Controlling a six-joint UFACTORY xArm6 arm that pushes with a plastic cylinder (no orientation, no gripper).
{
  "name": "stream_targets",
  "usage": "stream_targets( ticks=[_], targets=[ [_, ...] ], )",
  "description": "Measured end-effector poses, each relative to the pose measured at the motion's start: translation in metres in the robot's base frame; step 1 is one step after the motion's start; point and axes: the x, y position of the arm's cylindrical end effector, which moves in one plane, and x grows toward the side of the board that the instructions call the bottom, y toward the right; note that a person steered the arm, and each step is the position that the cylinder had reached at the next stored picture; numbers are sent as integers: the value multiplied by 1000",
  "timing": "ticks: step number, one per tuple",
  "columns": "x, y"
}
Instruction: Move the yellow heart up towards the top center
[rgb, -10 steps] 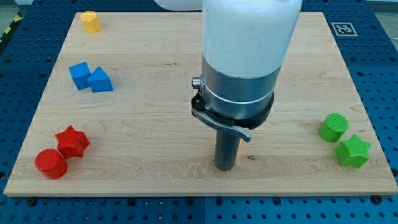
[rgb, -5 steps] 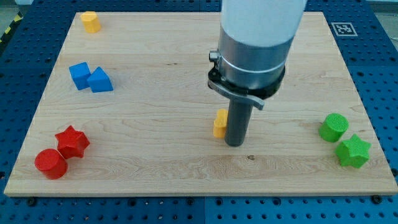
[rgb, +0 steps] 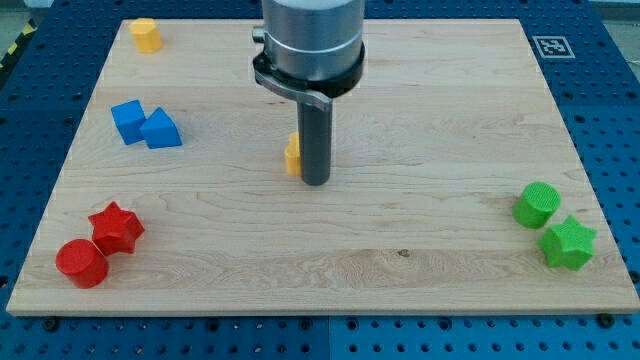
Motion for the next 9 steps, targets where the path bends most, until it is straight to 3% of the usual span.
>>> stream_targets(
  ticks=[7, 9],
  targets=[
    [-122, -126],
    [-132, -117]
  ],
)
